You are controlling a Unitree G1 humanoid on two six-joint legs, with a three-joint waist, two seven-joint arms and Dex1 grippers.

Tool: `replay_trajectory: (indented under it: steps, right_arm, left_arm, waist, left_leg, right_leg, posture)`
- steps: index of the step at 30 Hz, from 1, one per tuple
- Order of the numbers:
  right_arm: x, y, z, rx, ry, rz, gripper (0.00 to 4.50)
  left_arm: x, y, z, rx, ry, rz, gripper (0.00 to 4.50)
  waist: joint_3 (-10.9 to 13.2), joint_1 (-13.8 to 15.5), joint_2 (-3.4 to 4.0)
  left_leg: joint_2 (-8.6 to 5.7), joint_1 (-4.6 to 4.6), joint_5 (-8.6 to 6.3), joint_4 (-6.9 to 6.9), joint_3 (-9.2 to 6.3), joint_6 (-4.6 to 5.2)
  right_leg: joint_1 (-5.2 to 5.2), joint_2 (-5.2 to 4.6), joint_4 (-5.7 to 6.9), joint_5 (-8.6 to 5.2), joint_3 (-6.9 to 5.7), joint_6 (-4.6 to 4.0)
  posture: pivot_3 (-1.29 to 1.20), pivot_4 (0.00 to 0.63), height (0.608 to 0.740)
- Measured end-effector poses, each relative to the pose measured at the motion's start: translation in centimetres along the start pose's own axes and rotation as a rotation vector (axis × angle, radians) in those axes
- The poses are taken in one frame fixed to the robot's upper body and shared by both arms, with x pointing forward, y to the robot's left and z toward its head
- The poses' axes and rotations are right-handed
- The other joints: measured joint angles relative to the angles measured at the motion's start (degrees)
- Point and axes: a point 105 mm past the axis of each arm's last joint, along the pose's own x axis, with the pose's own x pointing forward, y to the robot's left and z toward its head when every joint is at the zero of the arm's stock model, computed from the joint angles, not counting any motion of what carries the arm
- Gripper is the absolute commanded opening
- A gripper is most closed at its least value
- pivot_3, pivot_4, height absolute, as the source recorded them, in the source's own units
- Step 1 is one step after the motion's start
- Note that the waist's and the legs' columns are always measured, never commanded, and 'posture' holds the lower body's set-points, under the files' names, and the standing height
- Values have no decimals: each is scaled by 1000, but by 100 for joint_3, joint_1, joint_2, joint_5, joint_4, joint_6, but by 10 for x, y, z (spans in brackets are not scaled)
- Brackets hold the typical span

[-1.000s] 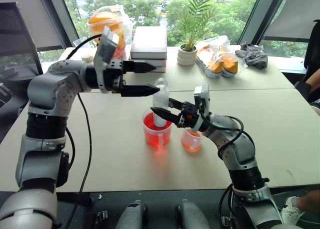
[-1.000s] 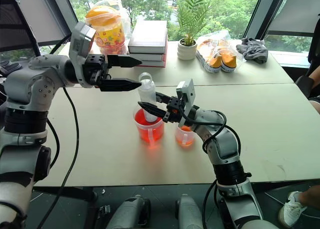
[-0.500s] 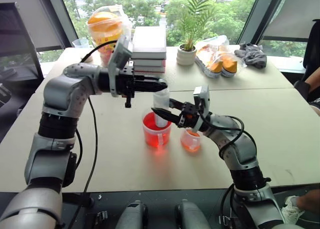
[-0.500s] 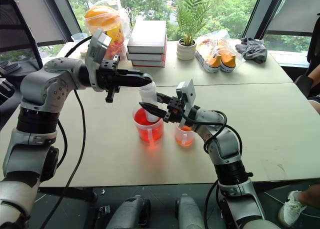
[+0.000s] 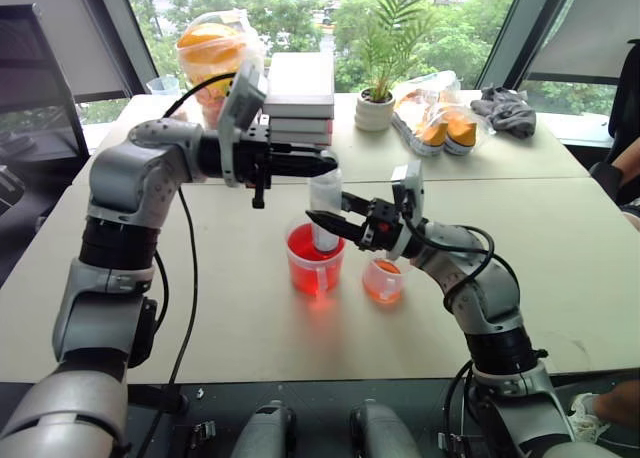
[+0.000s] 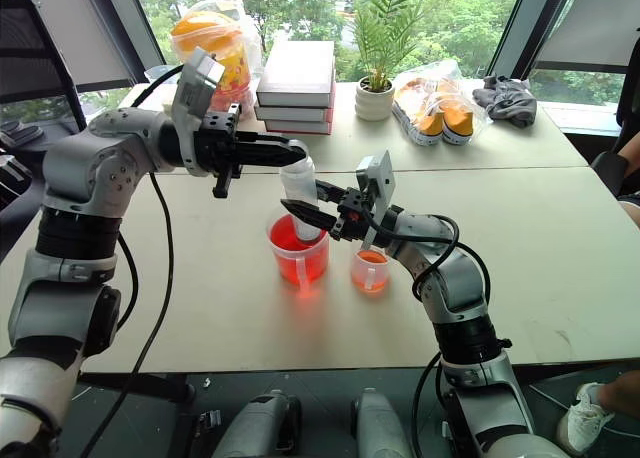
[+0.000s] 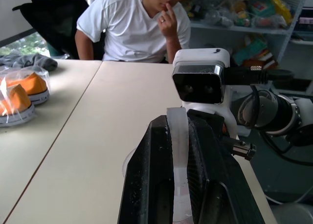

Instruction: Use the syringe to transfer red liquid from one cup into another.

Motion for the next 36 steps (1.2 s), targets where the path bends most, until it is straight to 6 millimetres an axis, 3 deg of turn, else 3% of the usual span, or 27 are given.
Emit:
replay_trajectory:
  steps: [26, 29, 34, 36]
  right_arm:
    - [1, -4, -4, 35, 11, 5, 1402]
    - [2, -3, -2, 36, 25, 17, 1402]
    - [3, 3, 6, 35, 35, 56, 1402]
    - [4, 2, 11, 24, 27, 51, 1402]
  left_arm:
    - [-2, 7, 11, 38, -9, 9, 21]
    - [-6, 8, 12, 38, -7, 15, 1142]
    - [-12, 8, 15, 62, 3, 35, 3511]
    - [-13, 5, 17, 80, -1, 30, 3511]
  waist:
    - [0, -5, 0]
    - [0, -7, 0]
    - [0, -6, 0]
    - [0, -6, 0]
  left_leg:
    - [0, 0, 0, 0, 0, 0]
    - [0, 0, 0, 0, -1, 0]
    - [0, 0, 0, 0, -1, 0]
    - [0, 0, 0, 0, -1, 0]
  right_leg:
    - [0, 0, 1, 0, 0, 0]
    - [0, 0, 1, 0, 0, 0]
    - [0, 0, 1, 0, 0, 0]
    - [0, -1, 0, 0, 1, 0]
  posture:
    - [0, 150, 740]
    - [0, 150, 740]
    - [0, 150, 740]
    - [0, 150, 740]
